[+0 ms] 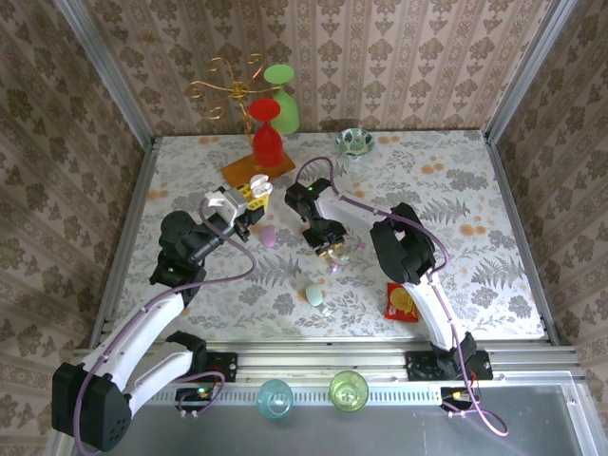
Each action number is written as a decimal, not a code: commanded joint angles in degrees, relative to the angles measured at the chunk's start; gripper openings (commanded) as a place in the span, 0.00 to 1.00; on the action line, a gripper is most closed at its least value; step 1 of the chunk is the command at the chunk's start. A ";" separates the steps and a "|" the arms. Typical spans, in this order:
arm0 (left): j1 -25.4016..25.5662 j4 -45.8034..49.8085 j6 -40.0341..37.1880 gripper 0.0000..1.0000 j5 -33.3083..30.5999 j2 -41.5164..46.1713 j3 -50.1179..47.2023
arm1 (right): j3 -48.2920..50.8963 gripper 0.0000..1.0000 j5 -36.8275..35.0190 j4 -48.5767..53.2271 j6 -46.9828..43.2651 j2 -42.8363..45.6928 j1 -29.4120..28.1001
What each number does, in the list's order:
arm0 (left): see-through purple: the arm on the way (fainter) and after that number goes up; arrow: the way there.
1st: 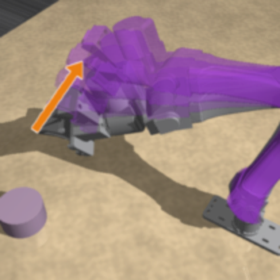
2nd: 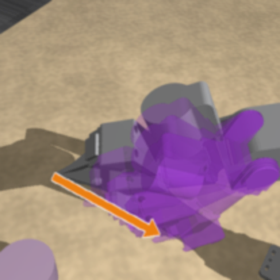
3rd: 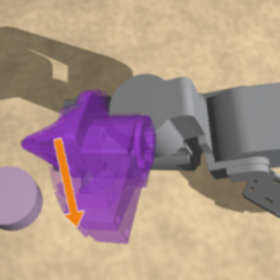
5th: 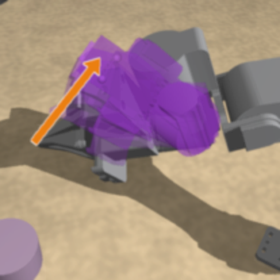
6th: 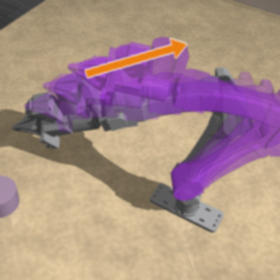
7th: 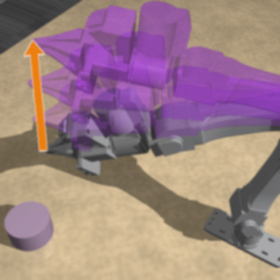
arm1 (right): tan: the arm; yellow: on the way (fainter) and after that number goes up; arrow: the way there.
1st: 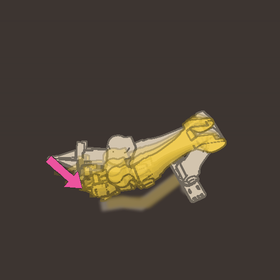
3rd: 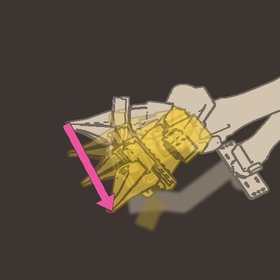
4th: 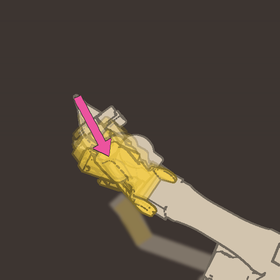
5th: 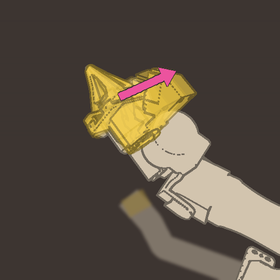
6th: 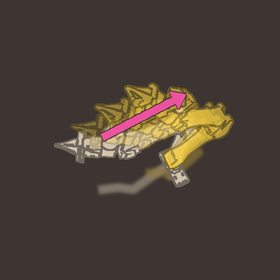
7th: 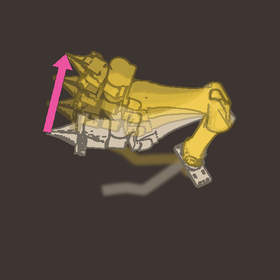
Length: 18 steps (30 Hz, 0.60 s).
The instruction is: Insert the wireless bluetooth earbuds into the charging case
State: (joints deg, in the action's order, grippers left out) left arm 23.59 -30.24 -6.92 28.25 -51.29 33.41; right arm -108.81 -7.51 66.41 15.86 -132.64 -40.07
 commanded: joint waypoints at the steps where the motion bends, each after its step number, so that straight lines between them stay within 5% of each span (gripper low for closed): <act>1: 0.31 -1.91 -0.37 0.00 0.51 0.19 1.30 | -0.64 0.36 0.58 4.38 0.59 1.62 -0.53; 18: 0.34 -2.19 -0.38 0.00 0.59 -0.19 1.55 | 1.94 0.30 2.03 -0.44 0.18 0.61 0.69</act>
State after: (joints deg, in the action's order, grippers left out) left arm 23.59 -30.24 -6.92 28.25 -51.40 33.41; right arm -108.16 -5.50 66.76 15.79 -132.60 -39.90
